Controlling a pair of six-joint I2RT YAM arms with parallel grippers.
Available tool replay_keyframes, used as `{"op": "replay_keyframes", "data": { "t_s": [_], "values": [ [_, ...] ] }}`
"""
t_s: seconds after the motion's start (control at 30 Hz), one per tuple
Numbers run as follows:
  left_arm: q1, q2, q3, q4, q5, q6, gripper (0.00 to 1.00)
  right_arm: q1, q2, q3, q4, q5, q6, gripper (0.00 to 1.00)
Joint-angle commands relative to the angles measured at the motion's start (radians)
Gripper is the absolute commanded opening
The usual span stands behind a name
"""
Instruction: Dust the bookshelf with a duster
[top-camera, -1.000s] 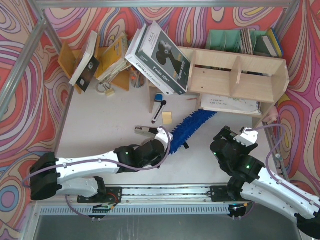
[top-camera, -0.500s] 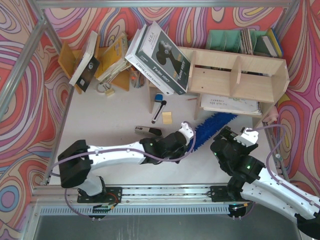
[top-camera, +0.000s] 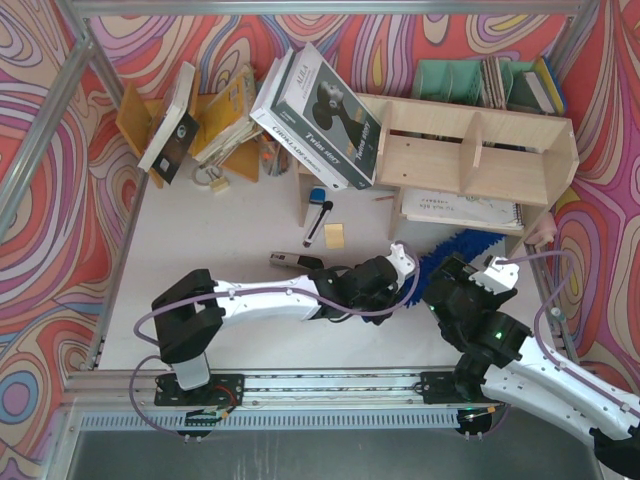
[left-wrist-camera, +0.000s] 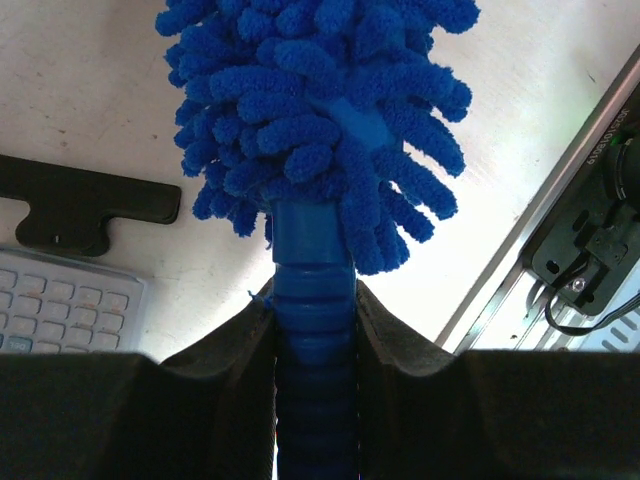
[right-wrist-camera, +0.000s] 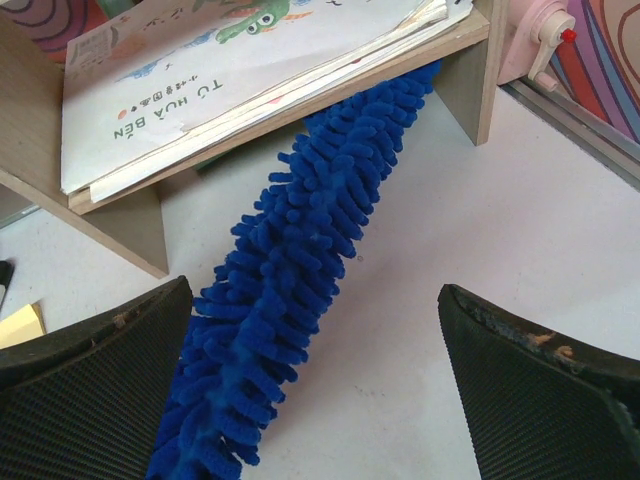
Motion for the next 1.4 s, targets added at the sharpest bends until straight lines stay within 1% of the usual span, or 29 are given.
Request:
{"op": "replay_keyframes", "data": {
  "t_s": [0.0, 0.13, 0.23, 0.43, 0.53, 0.7, 0.8, 0.97, 1.13, 1.2, 1.37],
  "values": [
    [-0.002, 0.022, 0.047, 0.058, 0.063, 0.035, 0.00, -0.001, -0.006, 0.001, -0.023, 0.032, 0.026, 0.99],
    [-0.002, 0.049, 0.050, 0.017, 0.121, 0.042, 0.00, -0.001, -0.005, 0.001, -0.020, 0.032, 0.023, 0.99],
    [-0.002, 0.060, 0.037, -0.011, 0.119, 0.035, 0.00, -0.002, 0.002, 0.002, -0.017, 0.034, 0.019, 0.99],
    [0.000, 0.062, 0.026, -0.026, 0.076, 0.030, 0.00, -0.001, 0.005, 0.002, -0.016, 0.033, 0.020, 0.99],
    [-0.001, 0.035, 0.031, -0.018, 0.020, 0.028, 0.00, -0.001, 0.004, 0.004, -0.015, 0.034, 0.018, 0.99],
    [0.000, -0.053, 0.002, 0.061, -0.066, 0.015, 0.00, -0.001, 0.009, 0.002, -0.010, 0.033, 0.013, 0.99],
    [-0.001, -0.070, -0.005, 0.089, -0.087, 0.014, 0.00, -0.001, 0.011, 0.004, -0.010, 0.032, 0.013, 0.99],
    [0.001, -0.007, -0.002, 0.076, -0.098, 0.005, 0.00, -0.001, 0.008, 0.002, -0.009, 0.034, 0.012, 0.99],
    [0.001, 0.076, 0.012, 0.068, -0.054, -0.038, 0.00, -0.001, 0.005, 0.002, -0.009, 0.034, 0.012, 0.99],
    [0.001, 0.104, 0.037, 0.039, -0.042, -0.043, 0.00, -0.001, 0.006, 0.003, -0.008, 0.033, 0.011, 0.99],
    [0.001, 0.068, 0.038, 0.036, -0.053, -0.022, 0.00, -0.001, 0.003, 0.001, -0.010, 0.033, 0.012, 0.99]
  ]
}}
